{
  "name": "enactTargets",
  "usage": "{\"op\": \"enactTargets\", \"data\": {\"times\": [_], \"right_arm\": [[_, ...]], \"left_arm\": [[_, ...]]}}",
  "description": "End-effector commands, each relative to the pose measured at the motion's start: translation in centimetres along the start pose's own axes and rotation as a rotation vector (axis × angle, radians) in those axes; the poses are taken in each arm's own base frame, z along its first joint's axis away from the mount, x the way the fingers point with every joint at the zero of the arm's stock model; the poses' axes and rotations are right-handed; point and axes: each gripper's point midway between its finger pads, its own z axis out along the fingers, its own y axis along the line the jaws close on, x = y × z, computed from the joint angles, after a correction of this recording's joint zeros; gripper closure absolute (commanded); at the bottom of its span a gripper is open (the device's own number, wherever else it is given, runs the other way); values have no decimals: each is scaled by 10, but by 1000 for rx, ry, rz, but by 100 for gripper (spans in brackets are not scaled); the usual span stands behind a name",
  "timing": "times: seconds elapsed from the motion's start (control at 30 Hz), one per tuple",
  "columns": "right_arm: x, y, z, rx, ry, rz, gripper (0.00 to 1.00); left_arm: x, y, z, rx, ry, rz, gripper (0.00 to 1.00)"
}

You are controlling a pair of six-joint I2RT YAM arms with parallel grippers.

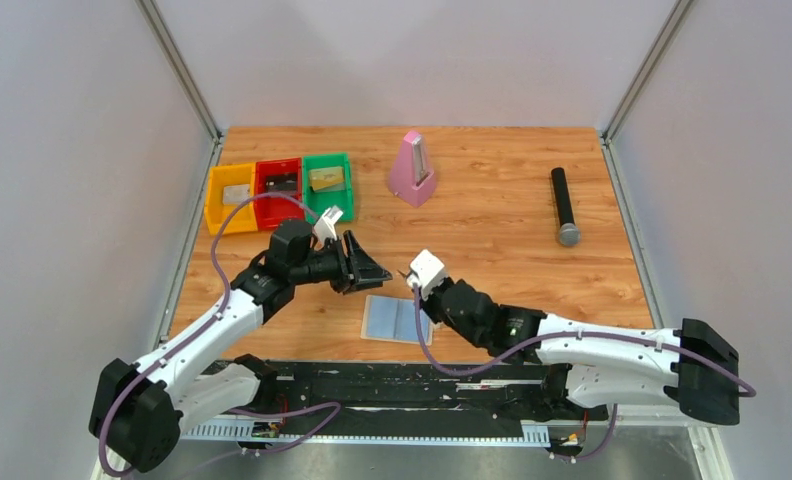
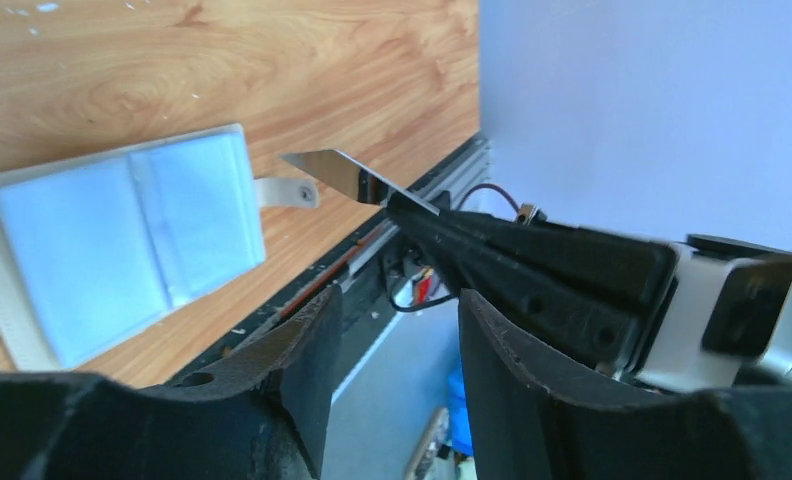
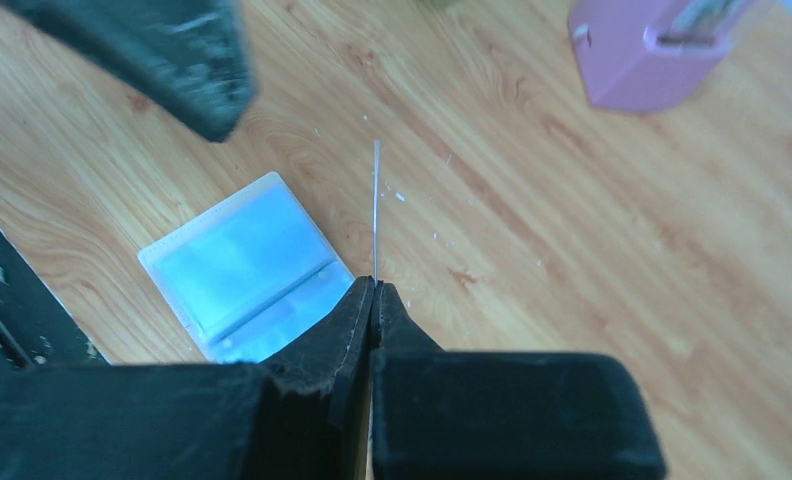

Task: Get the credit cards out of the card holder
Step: Remove the credit card from the card holder.

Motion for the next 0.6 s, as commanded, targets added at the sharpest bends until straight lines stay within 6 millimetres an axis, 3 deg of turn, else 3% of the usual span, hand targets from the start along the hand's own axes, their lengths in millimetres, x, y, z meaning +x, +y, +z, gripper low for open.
{"op": "enactTargets", "data": {"times": [0.0,0.33,0.57], "right_arm": [[-43,1,-10,83,-197,-229,100],[-46,32,-7,52,-216,-367,100],[-36,32,-2,71,-189,-360,100]], "left_arm": [[2,-23,-2,144,-2,-176,44],[10,-6,1,135,-12,-257,36],[12,-8,-1,158,-11,-259,35]]}}
